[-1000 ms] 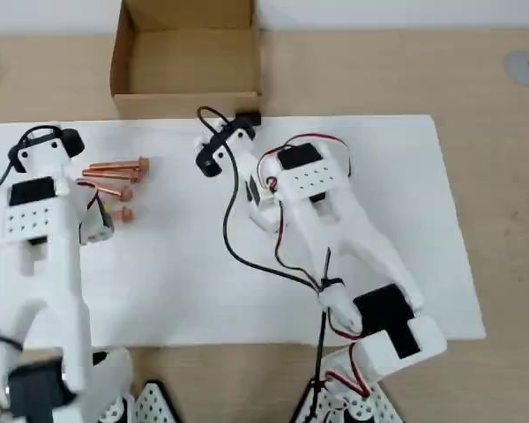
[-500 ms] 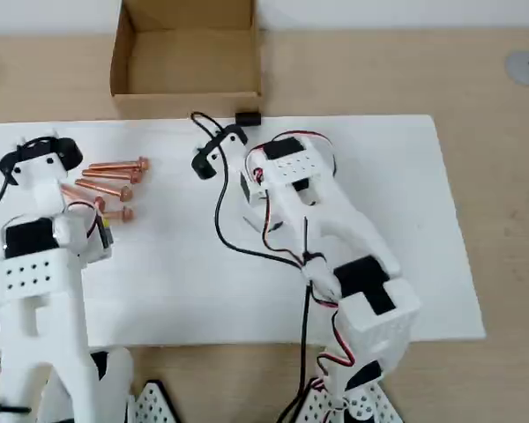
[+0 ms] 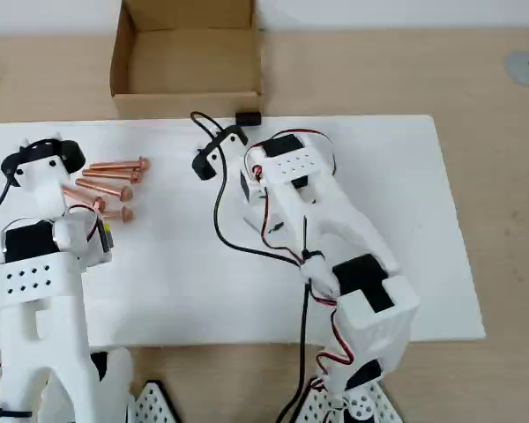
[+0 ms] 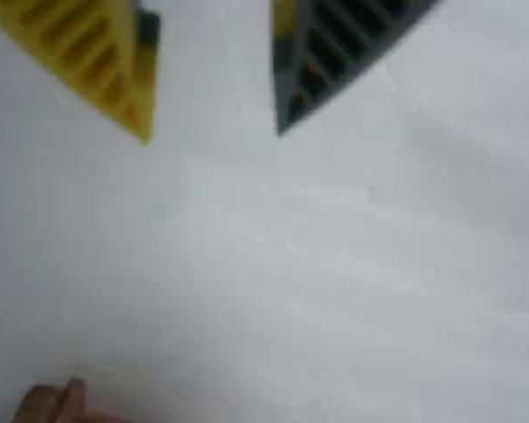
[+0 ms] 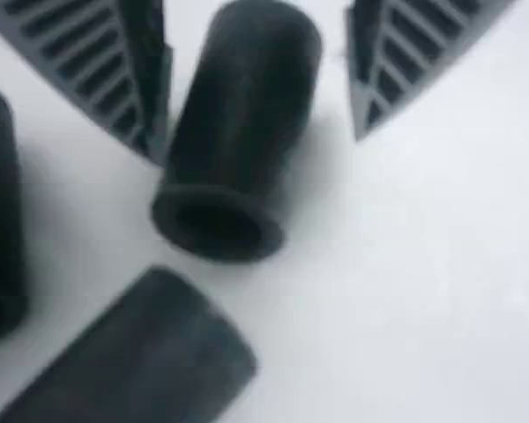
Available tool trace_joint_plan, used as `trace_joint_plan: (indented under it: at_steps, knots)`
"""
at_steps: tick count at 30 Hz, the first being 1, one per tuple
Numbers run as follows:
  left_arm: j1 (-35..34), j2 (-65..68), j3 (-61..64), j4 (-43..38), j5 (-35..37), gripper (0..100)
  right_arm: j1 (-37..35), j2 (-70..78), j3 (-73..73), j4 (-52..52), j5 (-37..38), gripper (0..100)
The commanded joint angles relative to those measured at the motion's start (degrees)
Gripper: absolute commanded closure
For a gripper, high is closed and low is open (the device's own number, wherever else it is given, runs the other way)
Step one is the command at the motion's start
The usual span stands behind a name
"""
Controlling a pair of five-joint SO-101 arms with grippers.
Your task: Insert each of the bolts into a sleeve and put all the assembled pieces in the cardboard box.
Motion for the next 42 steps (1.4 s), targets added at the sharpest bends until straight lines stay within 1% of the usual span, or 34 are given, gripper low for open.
trace_joint_plan:
  at_steps: [1, 4, 10, 13, 20, 21, 23, 25, 28, 31, 32, 37, 42]
  knots:
    - [0.35, -1.45, -0.62, 0.26, -0.26, 90, 0.04, -0.66, -3.65, 1.85, -0.53, 90.9]
    - [0.26, -1.54, -0.62, 0.35, -0.26, 90, 0.04, -0.66, -5.32, 2.73, -2.02, 98.8]
    - [0.0, -1.54, -0.62, 0.44, -1.05, 90, 0.04, -0.66, -8.84, 4.92, -2.9, 98.7]
    - [0.0, -1.54, -1.58, 2.02, -1.32, 90, 0.04, -0.66, -11.12, 7.03, -2.9, 98.7]
    - [0.0, -0.84, -4.92, 2.29, -2.2, 90, -0.31, -2.15, -22.02, 15.74, -4.13, 98.7]
    - [0.09, -0.75, -4.57, 1.93, -4.57, 90, -0.4, -3.56, -23.96, 17.14, -4.13, 98.7]
    - [0.09, -0.04, -4.04, 0.44, -12.48, 90, -0.4, -7.08, -27.12, 19.16, -3.78, 98.7]
    - [0.0, 1.1, -3.52, -0.09, -23.12, 90, -0.4, -10.77, -29.49, 21.45, -3.69, 98.7]
    - [0.0, 2.77, -3.16, 1.67, -38.51, 90, -0.4, -14.37, -29.85, 23.91, -3.69, 98.7]
    - [0.0, 4.18, -1.85, 1.76, -51.25, 90, -0.4, -17.01, -28.44, 25.23, -3.6, 98.7]
    - [0.0, 4.62, -1.76, 0.79, -53.71, 90, -0.4, -18.07, -27.74, 25.32, -3.52, 98.7]
    - [0.0, 5.85, -3.6, -2.64, -59.43, 90, -0.13, -23.87, -23.25, 25.32, -2.81, 98.7]
    - [0.35, 5.85, -7.56, -3.25, -59.96, 90, -0.04, -28.97, -16.13, 24.88, -2.81, 98.7]
